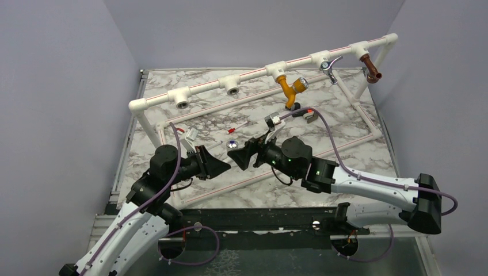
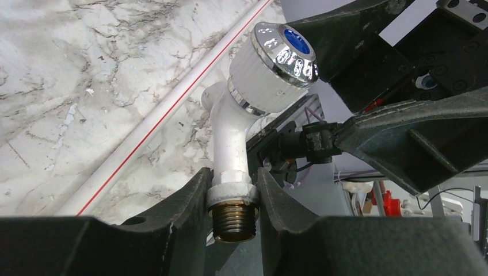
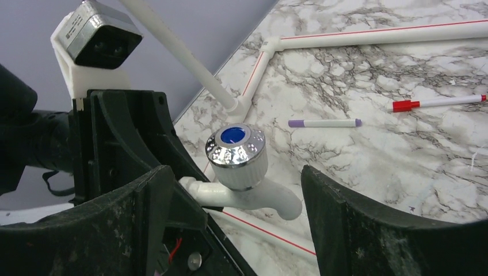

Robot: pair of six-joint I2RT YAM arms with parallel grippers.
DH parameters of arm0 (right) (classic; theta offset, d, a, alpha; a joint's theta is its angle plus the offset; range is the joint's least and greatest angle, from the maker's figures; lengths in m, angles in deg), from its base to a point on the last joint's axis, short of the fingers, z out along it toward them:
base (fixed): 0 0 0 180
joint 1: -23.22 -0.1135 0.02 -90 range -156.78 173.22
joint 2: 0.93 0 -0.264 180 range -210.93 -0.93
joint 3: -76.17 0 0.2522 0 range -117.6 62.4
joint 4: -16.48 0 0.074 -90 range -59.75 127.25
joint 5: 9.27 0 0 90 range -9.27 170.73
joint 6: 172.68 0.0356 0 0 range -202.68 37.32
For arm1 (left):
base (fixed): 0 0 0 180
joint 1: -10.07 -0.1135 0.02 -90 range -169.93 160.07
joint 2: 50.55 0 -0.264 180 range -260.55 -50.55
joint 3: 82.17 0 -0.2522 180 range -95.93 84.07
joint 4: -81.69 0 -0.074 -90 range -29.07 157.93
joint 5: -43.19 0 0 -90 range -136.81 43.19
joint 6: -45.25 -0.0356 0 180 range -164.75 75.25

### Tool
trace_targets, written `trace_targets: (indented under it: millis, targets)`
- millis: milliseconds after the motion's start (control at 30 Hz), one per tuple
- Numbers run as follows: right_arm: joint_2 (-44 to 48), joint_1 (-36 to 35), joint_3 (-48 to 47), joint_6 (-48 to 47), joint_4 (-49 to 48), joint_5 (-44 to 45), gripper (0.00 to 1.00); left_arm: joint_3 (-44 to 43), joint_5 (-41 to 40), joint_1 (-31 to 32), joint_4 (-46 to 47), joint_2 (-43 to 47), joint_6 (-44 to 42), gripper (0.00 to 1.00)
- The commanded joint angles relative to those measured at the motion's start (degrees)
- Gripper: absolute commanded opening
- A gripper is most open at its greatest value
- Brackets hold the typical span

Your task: Install the water faucets

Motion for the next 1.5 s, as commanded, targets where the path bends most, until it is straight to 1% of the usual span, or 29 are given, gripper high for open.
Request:
trace_targets:
  millis: [0, 300, 467, 667, 800, 933, 1067, 1233, 1367, 1467]
  targets:
    - [4.5, -0.3, 1.6, -5.9, 2.9, -5.6, 0.85, -0.5, 3.8, 0.2, 2.7, 1.1, -2.7, 0.00]
    - [11.2, -0.3, 2.0, -16.3, 12.0, -13.8, 0.84, -1.5, 12.0, 0.1, 5.6, 1.1, -7.0, 0.00]
    - [16.7, 0.2, 3.1, -20.2, 13.9, -22.1, 0.83, -2.1, 16.1, 0.2, 7.5, 1.2, -8.0, 0.00]
    - [20.2, 3.2, 3.5, -22.5, 15.0, -33.0, 0.83, -2.9, 22.0, 0.1, 12.2, 1.6, -7.8, 0.00]
    - [19.3, 3.9, 3.7, -23.1, 13.4, -39.4, 0.83, -3.2, 26.3, 0.2, 15.9, 1.2, -6.6, 0.00]
    - [19.3, 4.4, 3.0, -24.6, 12.1, -43.4, 0.83, -3.5, 29.6, 0.2, 18.7, 1.3, -5.6, 0.00]
    - [19.3, 5.1, 3.4, -24.5, 7.2, -49.1, 0.83, -3.9, 31.7, 0.2, 20.8, 1.2, -4.7, 0.00]
    - [17.0, 5.6, 3.0, -23.7, 3.1, -53.4, 0.80, -4.0, 34.3, 0.2, 24.0, 1.2, -3.3, 0.00]
    - [15.0, 5.8, 1.8, -23.1, 0.5, -55.7, 0.74, -3.9, 34.8, 0.1, 25.4, 1.6, -2.4, 0.00]
    - [14.0, 6.0, 1.7, -22.8, -1.2, -55.9, 0.71, -3.6, 34.8, 0.2, 26.8, 1.8, -1.4, 0.00]
